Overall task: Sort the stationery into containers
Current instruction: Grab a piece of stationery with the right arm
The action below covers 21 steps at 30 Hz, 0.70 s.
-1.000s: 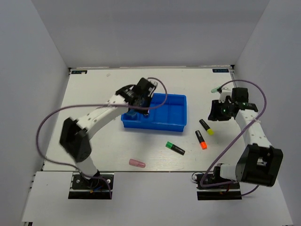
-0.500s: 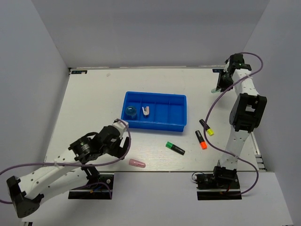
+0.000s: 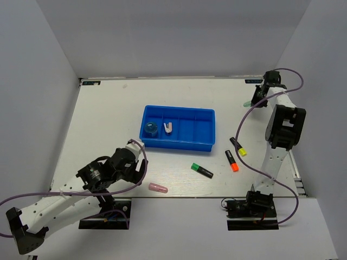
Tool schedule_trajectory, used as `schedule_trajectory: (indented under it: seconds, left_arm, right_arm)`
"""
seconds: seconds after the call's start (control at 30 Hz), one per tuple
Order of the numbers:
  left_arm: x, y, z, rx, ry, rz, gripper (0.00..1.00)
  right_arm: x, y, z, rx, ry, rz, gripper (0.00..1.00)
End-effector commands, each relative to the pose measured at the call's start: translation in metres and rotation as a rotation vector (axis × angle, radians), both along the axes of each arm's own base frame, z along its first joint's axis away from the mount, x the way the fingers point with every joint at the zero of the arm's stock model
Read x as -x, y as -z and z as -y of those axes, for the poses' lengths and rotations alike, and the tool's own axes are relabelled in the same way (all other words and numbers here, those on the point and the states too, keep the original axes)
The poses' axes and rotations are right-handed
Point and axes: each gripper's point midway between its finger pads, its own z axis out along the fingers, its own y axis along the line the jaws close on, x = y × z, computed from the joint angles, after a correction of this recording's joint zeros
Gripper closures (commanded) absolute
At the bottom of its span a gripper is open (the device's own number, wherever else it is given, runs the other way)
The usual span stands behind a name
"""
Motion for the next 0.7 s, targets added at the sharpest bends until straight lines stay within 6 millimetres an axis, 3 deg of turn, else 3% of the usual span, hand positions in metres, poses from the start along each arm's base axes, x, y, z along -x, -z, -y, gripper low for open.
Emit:
schedule_trajectory:
  seconds: [0.0,0.13,0.3,0.47,0.67]
  left_arm:
    - [-0.004,0.001,-0.002,-0.011,-0.013,0.017,0.01]
    - [-0.004,0.003,-0.004,-0.026,-0.015,0.008,0.01]
    - [-0.005,0.006,-0.005,-0.044,-0.02,0.006,0.01]
    - [-0.006,0.01,-0.005,-0.066,-0.025,-0.006,0.01]
    - [-0.008,0.014,-0.005,-0.088,-0.034,-0.029,0.01]
  right_arm:
    - [-0.056,-0.028,0.01,0.07,-0.032,0.211,0.86]
    - [-0.068,-0.025,0.021,0.13,-0.035,0.28,1.0]
    - [-0.079,-0.02,0.022,0.139,-0.043,0.297,1.0]
    - [-0.089,0.006,0.024,0.158,-0.072,0.287,1.0]
    - [-0.105,0.015,0.028,0.19,-0.103,0.315,1.0]
